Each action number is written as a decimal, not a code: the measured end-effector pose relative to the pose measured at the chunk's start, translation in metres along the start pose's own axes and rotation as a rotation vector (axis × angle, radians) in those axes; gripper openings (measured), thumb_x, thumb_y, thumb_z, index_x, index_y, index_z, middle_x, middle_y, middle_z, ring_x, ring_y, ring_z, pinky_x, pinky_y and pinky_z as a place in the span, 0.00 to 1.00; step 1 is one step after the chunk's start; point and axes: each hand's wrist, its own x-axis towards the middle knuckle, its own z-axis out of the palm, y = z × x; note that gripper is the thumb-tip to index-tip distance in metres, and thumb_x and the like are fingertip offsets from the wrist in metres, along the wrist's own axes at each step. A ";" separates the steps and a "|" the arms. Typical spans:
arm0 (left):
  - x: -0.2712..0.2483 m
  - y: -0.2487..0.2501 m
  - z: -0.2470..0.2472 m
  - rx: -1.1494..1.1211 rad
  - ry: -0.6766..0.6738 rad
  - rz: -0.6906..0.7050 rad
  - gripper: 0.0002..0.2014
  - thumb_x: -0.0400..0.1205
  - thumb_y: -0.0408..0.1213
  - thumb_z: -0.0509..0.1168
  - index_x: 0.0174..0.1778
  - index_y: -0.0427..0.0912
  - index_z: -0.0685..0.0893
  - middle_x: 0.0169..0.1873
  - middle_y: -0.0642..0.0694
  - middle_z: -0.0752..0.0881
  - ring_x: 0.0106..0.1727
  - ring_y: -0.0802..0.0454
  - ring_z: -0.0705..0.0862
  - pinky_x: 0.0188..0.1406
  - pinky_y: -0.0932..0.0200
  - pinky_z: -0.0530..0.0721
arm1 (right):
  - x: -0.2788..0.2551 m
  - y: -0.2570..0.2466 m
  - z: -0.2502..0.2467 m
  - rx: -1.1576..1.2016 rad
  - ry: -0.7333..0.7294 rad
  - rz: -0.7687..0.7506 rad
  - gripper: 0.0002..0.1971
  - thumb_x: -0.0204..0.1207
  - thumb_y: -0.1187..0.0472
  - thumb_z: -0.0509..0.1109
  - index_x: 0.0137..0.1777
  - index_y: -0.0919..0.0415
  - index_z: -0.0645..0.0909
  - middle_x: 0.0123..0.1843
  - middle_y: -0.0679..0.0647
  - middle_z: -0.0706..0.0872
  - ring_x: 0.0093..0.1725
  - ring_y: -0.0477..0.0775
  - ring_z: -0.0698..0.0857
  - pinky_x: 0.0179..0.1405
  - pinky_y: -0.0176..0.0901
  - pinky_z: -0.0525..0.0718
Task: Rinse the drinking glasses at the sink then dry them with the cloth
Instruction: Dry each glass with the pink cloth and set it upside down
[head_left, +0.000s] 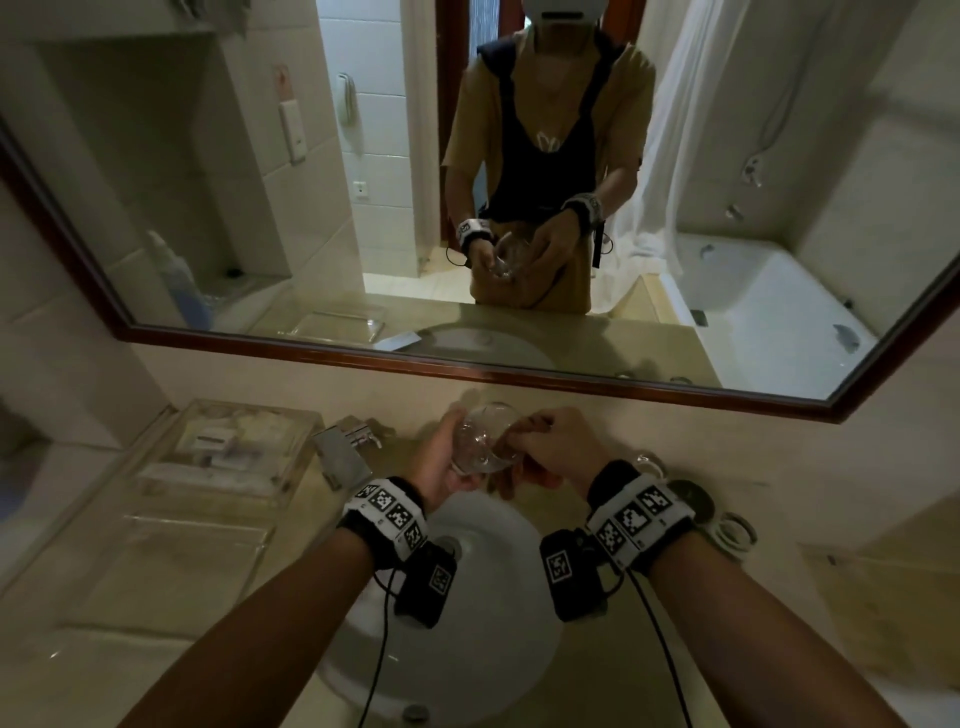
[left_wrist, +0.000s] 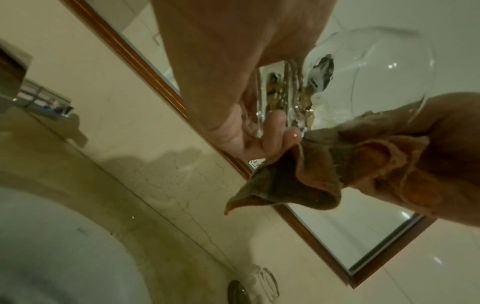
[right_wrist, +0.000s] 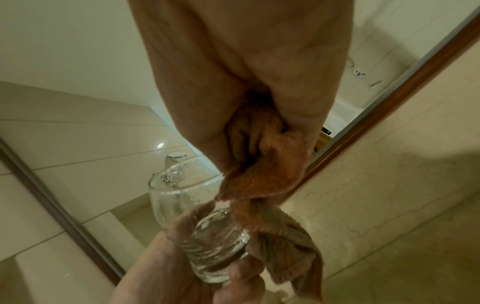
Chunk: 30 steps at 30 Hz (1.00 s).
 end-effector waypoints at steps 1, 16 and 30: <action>-0.002 0.002 0.001 -0.059 0.020 -0.007 0.24 0.85 0.53 0.55 0.62 0.35 0.78 0.37 0.42 0.85 0.26 0.51 0.84 0.19 0.64 0.78 | 0.001 0.001 0.000 -0.009 -0.002 -0.011 0.04 0.71 0.63 0.77 0.38 0.61 0.86 0.33 0.56 0.89 0.33 0.54 0.87 0.30 0.42 0.83; -0.006 0.056 -0.019 1.498 0.276 0.892 0.16 0.81 0.51 0.51 0.39 0.43 0.73 0.35 0.49 0.75 0.29 0.52 0.73 0.25 0.58 0.70 | 0.007 0.015 -0.028 -0.075 -0.041 0.016 0.32 0.74 0.36 0.68 0.46 0.71 0.87 0.32 0.64 0.89 0.24 0.55 0.80 0.21 0.41 0.74; -0.001 0.063 -0.005 0.810 0.283 0.542 0.15 0.86 0.45 0.55 0.39 0.39 0.77 0.33 0.43 0.79 0.31 0.51 0.76 0.29 0.59 0.75 | 0.005 0.004 0.000 0.327 -0.143 -0.112 0.28 0.86 0.41 0.51 0.48 0.62 0.86 0.41 0.55 0.91 0.38 0.53 0.87 0.37 0.43 0.84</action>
